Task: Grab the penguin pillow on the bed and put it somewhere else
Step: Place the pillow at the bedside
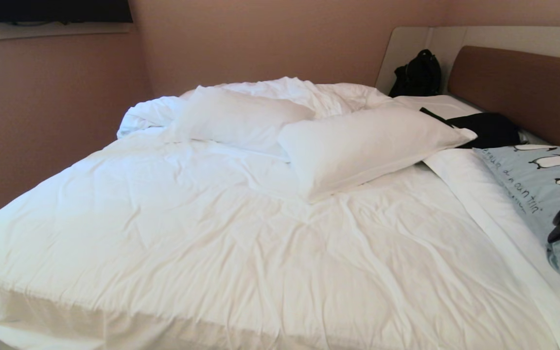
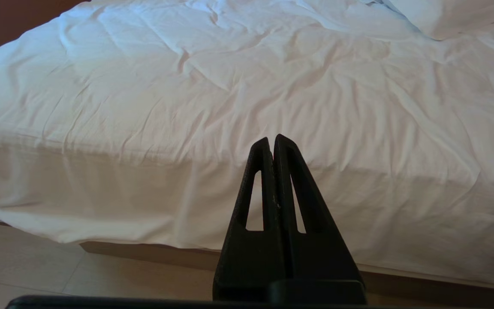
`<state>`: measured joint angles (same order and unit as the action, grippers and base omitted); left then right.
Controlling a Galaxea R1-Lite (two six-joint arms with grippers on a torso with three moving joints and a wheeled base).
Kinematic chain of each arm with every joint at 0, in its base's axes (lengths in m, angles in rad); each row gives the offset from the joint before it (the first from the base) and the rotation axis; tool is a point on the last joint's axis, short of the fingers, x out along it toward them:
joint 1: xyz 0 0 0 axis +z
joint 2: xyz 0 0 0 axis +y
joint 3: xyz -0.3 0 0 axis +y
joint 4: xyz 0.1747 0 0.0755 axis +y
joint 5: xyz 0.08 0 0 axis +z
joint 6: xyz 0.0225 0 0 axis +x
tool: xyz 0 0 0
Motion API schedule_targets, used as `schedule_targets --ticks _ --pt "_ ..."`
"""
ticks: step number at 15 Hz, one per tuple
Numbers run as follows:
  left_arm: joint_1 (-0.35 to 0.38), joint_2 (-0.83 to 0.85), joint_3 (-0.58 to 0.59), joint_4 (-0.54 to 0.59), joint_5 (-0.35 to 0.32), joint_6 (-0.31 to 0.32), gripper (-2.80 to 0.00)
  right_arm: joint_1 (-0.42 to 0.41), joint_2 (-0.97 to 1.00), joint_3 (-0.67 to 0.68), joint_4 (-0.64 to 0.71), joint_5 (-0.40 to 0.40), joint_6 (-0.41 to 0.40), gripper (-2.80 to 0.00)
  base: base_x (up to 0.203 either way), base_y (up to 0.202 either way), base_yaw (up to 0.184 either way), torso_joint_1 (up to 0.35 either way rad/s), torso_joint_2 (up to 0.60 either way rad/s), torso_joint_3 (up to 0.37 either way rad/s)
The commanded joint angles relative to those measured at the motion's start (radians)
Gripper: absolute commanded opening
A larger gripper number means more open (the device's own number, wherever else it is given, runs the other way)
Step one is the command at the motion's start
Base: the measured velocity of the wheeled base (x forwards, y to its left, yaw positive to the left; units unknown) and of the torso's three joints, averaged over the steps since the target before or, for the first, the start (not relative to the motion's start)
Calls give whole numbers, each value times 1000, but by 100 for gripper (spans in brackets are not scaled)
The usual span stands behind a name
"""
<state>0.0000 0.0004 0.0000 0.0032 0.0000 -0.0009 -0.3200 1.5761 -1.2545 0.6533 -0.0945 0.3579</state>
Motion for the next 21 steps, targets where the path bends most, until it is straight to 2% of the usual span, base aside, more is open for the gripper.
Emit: schedule_targets --ticks 1,4,5,6,8,9,11,12,14,16,18,19,21 --pt "0 0 0 0 0 -1 -280 61 -123 4 109 118 2 0 0 0 0 0 0 0" --pt "0 0 0 0 0 -1 -280 104 -207 -43 97 191 -11 0 0 0 0 0 0 0" --pt "0 0 0 0 0 -1 -280 105 -202 -79 91 195 -17 -50 0 0 0 0 0 0" --pt "0 0 0 0 -1 -1 -280 102 -180 -124 89 192 -19 -280 0 0 0 0 0 0" --pt "0 0 0 0 -1 -1 -280 45 -119 -220 88 180 -34 -280 0 0 0 0 0 0" --pt "0 0 0 0 -1 -1 -280 7 -89 -251 90 174 -73 -280 0 0 0 0 0 0" --pt "0 0 0 0 0 -1 -280 -79 -39 -287 91 141 -206 -280 0 0 0 0 0 0" --pt "0 0 0 0 -2 -1 -280 -115 -12 -305 89 109 -248 -280 0 0 0 0 0 0" --pt "0 0 0 0 0 -1 -280 -199 36 -349 87 93 -316 -280 0 0 0 0 0 0" --pt "0 0 0 0 -1 -1 -280 -277 68 -366 84 132 -411 -280 0 0 0 0 0 0" --pt "0 0 0 0 0 -1 -280 -344 77 -357 20 253 -490 -280 0 0 0 0 0 0" --pt "0 0 0 0 0 -1 -280 -368 81 -343 -6 284 -521 0 0 0 0 0 0 0" --pt "0 0 0 0 0 -1 -280 -399 88 -328 -21 291 -573 0 0 0 0 0 0 0"
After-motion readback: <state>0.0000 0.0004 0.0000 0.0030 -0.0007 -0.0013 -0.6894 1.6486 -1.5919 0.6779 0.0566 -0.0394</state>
